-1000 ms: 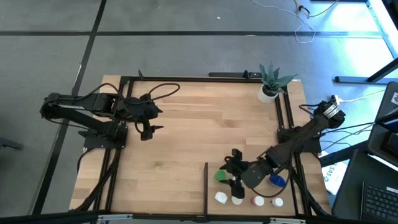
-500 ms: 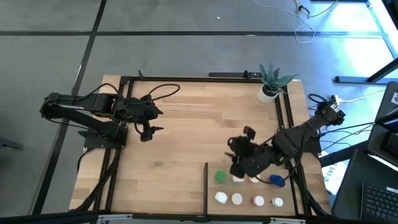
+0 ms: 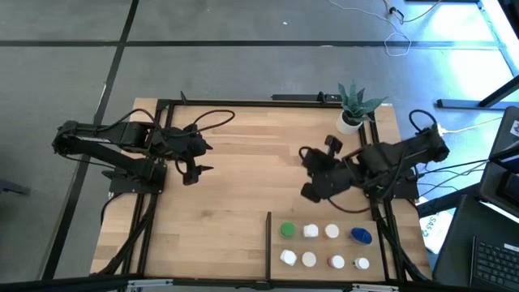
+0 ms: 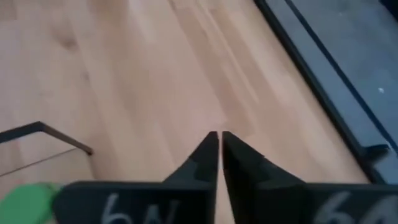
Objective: Pick and place medicine bottles onto shelf by color
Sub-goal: Return to Home Position
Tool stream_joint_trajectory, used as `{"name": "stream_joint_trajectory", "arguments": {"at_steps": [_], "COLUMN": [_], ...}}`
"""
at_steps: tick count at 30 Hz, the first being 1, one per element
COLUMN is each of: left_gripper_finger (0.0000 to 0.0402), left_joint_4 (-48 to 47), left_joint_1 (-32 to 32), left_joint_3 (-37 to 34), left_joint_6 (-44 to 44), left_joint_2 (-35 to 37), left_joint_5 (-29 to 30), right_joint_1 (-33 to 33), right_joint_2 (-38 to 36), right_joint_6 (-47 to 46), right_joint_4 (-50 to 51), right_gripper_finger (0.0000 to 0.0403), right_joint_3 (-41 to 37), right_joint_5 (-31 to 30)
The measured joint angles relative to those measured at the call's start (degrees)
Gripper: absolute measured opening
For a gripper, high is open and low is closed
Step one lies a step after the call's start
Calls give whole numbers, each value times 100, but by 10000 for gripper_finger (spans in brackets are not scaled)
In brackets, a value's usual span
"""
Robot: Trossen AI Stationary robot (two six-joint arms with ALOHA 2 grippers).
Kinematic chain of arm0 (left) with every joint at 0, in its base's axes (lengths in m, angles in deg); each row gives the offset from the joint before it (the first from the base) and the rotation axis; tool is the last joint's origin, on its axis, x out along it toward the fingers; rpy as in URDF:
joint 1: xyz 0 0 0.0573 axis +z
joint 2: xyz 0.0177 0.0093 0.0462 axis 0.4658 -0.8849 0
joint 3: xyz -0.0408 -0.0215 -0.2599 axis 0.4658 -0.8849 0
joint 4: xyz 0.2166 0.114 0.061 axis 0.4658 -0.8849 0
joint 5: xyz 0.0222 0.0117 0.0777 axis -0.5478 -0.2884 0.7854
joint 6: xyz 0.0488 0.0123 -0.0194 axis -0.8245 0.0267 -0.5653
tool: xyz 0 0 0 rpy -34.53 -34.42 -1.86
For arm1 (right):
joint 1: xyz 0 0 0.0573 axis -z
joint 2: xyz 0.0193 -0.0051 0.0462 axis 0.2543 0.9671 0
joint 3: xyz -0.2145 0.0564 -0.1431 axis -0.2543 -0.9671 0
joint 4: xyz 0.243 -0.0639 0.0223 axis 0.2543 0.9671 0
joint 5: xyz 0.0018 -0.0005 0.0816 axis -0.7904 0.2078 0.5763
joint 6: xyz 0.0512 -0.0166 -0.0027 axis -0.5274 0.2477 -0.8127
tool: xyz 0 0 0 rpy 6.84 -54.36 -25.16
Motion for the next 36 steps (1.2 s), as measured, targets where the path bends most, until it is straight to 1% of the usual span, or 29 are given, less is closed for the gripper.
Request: {"name": "stream_joint_trajectory", "arguments": {"at_steps": [2, 3, 6, 8, 11, 17, 19, 21, 28, 33, 36], "left_gripper_finger": [309, 309, 309, 309, 309, 309, 309, 309, 309, 309, 309], "left_joint_4": [-6, -18, -134, -219, -209, -446, -506, -539, -541, -666, -633], "left_joint_1": [0, -2, -2, -3, -4, -4, -4, -4, -4, -2, 0], "left_joint_3": [0, 0, 0, -2, -2, -2, -2, -2, -2, -14, -226], "left_joint_6": [-22, -59, -150, -150, -95, 2, 2, -16, -2, 5, 29], "left_joint_2": [0, 0, 18, 120, 445, 1509, 1844, 2235, 3466, 4192, 4585], "left_joint_5": [-6, -44, -134, -138, -193, -196, -211, -283, -878, -966, -973], "right_joint_1": [104, 157, 256, 288, 314, 272, 236, 227, 235, 386, 451], "right_joint_2": [-44, -62, -161, -305, -635, -1503, -1847, -2197, -3455, -4406, -4921], "right_joint_6": [33, 57, 236, 501, 817, 1076, 1285, 1621, 2703, 2685, 2698], "right_joint_4": [234, 338, 612, 620, 571, 179, -263, -921, -3424, -4588, -5019], "right_gripper_finger": [10, 6, 10, 10, 4, 6, 3, 4, 2, 2, 2], "right_joint_3": [110, 167, 271, 277, 274, 173, -125, -580, -2693, -4077, -4755], "right_joint_5": [-1, -4, -33, -58, -14, 91, 167, 404, 1459, 1824, 1968]}}
